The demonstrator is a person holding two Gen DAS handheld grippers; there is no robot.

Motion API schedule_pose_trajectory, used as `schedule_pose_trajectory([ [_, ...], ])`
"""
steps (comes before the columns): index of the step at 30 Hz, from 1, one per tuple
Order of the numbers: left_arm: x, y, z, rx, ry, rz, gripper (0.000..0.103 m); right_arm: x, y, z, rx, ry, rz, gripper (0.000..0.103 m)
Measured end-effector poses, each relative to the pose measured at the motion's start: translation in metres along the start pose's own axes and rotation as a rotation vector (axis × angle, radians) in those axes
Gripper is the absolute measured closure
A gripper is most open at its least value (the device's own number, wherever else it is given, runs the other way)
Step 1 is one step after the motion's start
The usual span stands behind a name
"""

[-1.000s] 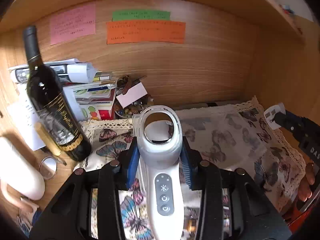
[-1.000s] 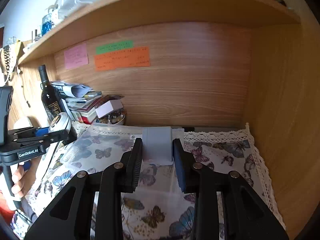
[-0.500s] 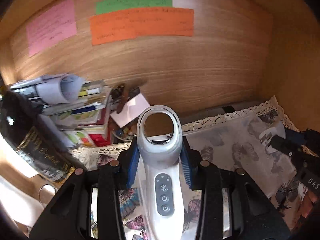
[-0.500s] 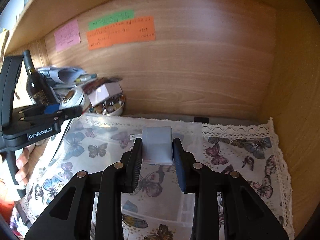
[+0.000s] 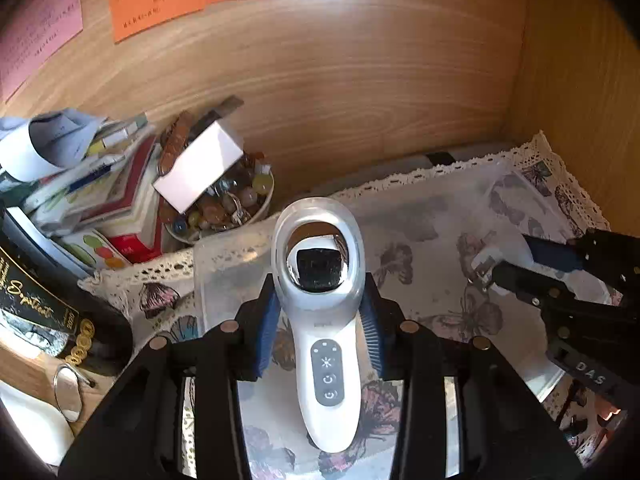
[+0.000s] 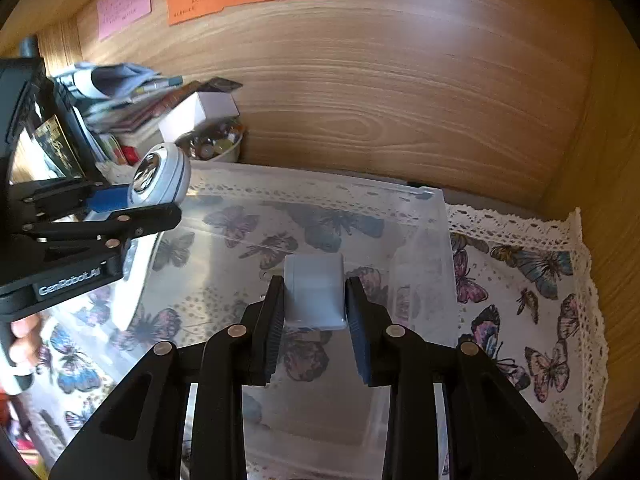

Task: Organize rigid objects
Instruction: 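Carry massager and adapter into the clear box and open both grippers, then move the right gripper to the silver tube and grasp it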

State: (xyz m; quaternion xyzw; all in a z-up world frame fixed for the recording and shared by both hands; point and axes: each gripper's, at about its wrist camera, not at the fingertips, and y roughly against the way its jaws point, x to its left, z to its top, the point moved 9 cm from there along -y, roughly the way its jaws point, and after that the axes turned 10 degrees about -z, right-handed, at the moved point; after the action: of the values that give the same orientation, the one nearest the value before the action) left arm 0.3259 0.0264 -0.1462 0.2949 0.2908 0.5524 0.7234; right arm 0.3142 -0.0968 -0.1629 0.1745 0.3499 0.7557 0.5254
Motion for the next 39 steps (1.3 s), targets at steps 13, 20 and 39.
schedule_pose_trajectory([
  [13, -0.003, 0.056, 0.001, -0.107, 0.003, 0.031, 0.036, -0.003, 0.027, 0.009, -0.057, -0.016, -0.016, 0.055],
  [20, -0.009, 0.105, -0.008, -0.198, 0.013, 0.048, 0.014, -0.014, 0.075, 0.014, -0.165, -0.047, -0.041, 0.031],
  [39, -0.053, 0.122, -0.129, -0.113, 0.013, 0.039, 0.002, -0.016, 0.133, -0.064, -0.191, -0.044, -0.058, 0.022],
])
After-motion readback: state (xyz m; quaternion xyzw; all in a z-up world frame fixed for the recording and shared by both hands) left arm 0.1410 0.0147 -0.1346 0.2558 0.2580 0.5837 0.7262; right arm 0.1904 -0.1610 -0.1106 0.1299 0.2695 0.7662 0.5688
